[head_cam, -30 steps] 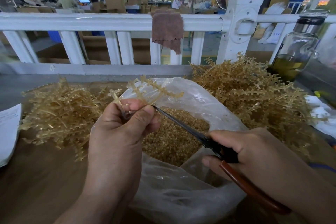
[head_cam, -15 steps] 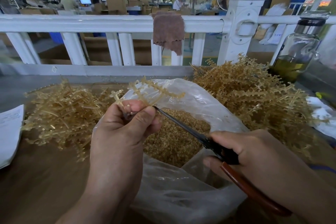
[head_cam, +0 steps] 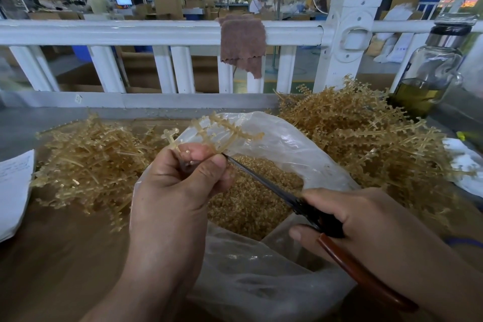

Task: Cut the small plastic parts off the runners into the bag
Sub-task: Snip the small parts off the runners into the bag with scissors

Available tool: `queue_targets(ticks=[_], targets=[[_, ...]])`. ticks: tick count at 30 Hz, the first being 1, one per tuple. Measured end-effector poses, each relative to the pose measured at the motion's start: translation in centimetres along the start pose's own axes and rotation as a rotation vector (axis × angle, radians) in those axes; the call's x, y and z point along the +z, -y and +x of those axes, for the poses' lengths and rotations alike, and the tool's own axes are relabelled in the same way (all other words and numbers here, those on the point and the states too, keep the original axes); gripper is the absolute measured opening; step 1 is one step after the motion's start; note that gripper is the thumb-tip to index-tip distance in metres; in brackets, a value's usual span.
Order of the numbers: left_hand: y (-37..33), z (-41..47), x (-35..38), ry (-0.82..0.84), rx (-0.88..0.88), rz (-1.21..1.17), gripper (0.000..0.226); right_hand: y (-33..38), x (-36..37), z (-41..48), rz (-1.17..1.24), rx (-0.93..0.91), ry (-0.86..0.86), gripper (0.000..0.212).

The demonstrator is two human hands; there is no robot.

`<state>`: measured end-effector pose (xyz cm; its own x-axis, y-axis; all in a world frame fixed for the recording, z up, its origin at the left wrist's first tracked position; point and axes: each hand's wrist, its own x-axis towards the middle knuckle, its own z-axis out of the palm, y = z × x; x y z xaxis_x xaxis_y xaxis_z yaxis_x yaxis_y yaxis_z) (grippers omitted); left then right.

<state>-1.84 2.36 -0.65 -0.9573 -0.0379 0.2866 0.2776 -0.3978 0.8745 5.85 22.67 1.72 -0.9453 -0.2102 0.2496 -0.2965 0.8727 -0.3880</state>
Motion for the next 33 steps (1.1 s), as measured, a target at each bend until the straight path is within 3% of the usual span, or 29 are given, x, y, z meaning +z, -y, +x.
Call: queue_targets(ticks=[4, 15, 33], targets=[[-0.3, 0.0, 0.0, 0.016, -0.006, -0.039, 0.018, 0.1, -0.2, 0.0, -0.017, -0.009, -0.012, 0.032], [-0.8, 0.0, -0.1, -0.017, -0.027, -0.006, 0.027, -0.1, -0.2, 0.1, -0.035, 0.033, 0.023, 0.03], [-0.6, 0.3, -0.6, 0.049, -0.072, -0.069, 0.012, 0.0, -0.2, 0.1, 0.006, 0.021, 0.046, 0.034]])
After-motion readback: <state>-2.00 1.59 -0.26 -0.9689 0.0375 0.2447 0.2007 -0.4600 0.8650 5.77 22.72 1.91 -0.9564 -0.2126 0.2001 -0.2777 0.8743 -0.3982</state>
